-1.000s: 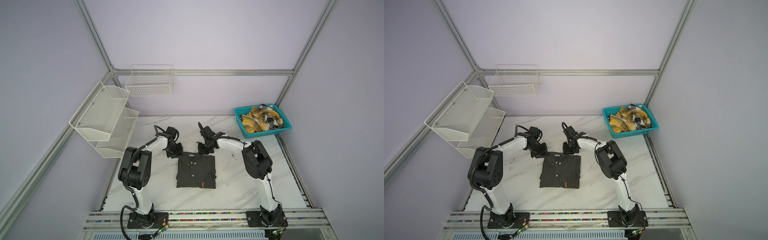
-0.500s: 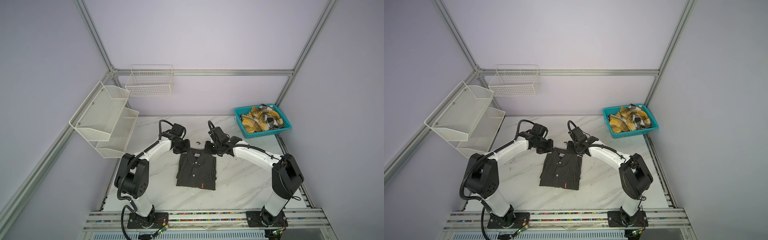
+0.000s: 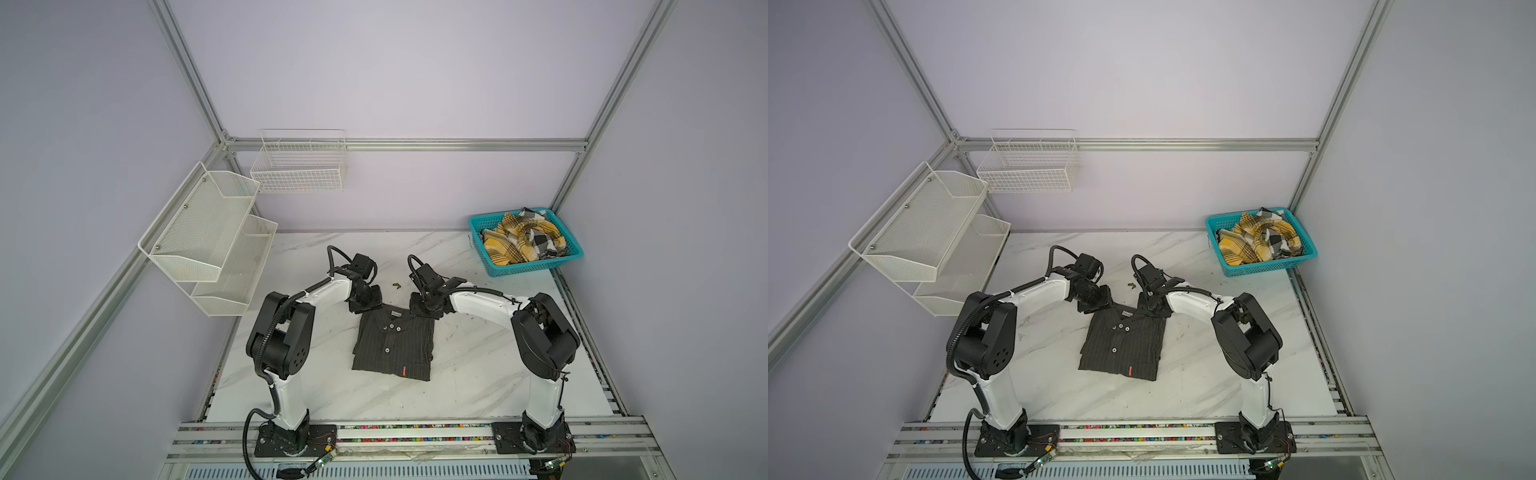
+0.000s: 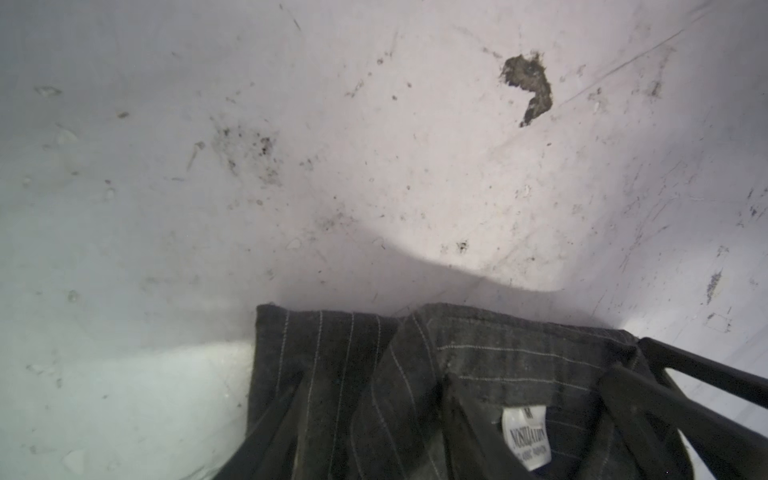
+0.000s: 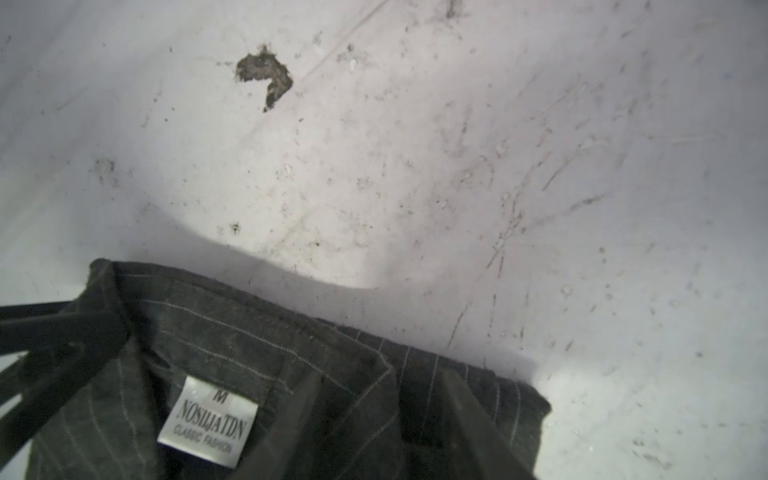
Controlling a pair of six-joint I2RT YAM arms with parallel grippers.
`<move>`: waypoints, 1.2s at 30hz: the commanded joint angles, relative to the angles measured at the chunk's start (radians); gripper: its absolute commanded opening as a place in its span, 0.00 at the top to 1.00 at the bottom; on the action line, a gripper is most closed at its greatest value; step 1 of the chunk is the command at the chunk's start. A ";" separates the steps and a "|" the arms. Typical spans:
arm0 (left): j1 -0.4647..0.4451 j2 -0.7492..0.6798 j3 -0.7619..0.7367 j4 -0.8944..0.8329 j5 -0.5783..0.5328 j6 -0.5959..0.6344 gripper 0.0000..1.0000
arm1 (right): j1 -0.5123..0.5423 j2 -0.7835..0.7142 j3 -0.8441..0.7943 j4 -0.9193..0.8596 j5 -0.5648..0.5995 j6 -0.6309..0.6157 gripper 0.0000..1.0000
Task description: Fold and stack the long sleeve shirts
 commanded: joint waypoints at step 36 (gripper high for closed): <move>-0.068 -0.225 -0.296 0.158 0.062 -0.167 0.77 | 0.120 -0.258 -0.392 0.090 -0.078 0.214 0.80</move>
